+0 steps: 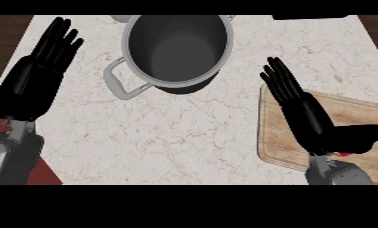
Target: Pick the cupcake from the cutting board and place it in the pot
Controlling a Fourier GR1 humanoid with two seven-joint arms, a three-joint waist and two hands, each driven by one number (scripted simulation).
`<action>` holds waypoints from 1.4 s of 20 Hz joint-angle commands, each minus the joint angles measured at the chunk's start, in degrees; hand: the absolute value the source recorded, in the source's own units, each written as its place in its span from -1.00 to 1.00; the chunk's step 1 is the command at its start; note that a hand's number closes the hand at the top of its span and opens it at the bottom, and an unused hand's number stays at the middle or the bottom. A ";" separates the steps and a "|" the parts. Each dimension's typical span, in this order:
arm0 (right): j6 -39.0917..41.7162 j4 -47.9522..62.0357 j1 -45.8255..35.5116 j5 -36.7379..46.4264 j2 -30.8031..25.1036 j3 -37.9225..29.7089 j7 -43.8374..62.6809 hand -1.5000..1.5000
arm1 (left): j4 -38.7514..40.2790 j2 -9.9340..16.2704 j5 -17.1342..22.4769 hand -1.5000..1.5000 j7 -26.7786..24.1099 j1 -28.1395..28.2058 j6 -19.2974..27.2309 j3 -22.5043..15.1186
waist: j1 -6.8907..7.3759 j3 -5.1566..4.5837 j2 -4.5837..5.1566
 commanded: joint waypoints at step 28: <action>-7.19 -26.28 28.67 49.81 -27.36 -11.83 32.00 -1.00 | 10.91 4.27 -20.97 0.00 12.70 11.64 11.31 -3.71 | 1.26 -1.56 -3.24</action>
